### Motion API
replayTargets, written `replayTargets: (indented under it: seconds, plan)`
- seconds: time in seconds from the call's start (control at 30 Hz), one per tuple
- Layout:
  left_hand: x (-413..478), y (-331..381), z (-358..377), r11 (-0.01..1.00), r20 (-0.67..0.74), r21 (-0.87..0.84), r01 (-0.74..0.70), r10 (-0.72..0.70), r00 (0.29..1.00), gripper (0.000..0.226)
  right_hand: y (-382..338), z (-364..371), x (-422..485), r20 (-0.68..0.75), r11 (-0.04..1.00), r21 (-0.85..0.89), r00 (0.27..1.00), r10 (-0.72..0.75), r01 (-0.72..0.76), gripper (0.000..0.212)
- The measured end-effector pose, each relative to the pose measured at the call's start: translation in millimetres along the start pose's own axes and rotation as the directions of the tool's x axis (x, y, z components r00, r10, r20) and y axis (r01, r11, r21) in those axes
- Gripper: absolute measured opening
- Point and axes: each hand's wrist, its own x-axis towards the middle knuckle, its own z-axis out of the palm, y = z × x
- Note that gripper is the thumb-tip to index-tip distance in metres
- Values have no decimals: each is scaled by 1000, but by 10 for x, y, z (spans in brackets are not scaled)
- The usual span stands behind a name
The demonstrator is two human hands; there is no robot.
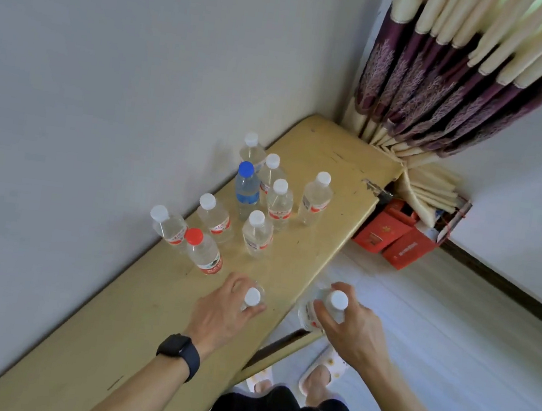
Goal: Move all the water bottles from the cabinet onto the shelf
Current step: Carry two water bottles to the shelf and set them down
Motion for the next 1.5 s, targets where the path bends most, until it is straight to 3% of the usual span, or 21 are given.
replayTargets:
  seconds: [0.2,0.27,0.43,0.57,0.67,0.8,0.87,0.97,1.2,1.3,1.4,1.5]
  plan:
    - [247,539,6,889,161,292,-353,318,934,43,402,-342,-493,-84,990,112,992,90,-81,40]
    - [350,842,81,806,223,341,-484,431,874,40,640,-487,-698,-149,986,142,983,109,-87,43]
    - [599,1972,414,597,365,319,-736,640,677,38,1395,-859,-1225,-420,998,-16,906,53,-66,36]
    - [462,3213,710,454,343,335,-826,757,556,31,2130,-1210,-1717,-593,968,-103,795,125,-230,39]
    - [117,4141,1046,441,352,244,-864,790,503,29,2677,-1486,-2222,-606,929,-25,744,280,-370,38]
    - [-349,5386,1516,536,424,43,-843,755,501,23,3472,-1894,-2892,-656,878,47,648,387,-476,40]
    - [-567,5974,1709,596,446,-106,-796,744,497,17,3838,-2103,-3238,-688,839,88,576,441,-538,35]
    - [-976,6780,1974,611,514,-313,-727,753,412,16,4340,-2399,-3757,-701,773,190,467,539,-606,32]
    - [-1775,8383,2760,484,579,-444,-754,797,171,11,5341,-3079,-4661,-714,637,560,82,696,-529,22]
    - [-2027,9002,3232,362,582,-391,-846,809,77,13,5763,-3313,-5003,-637,537,693,-62,768,-481,21]
    - [-2296,9628,3667,134,552,-317,-939,831,-68,18,6133,-3582,-5297,-617,496,750,-194,763,-437,24]
    - [-2573,10252,3901,16,555,-333,-943,812,-182,20,6420,-3875,-5626,-599,441,771,-288,747,-459,25]
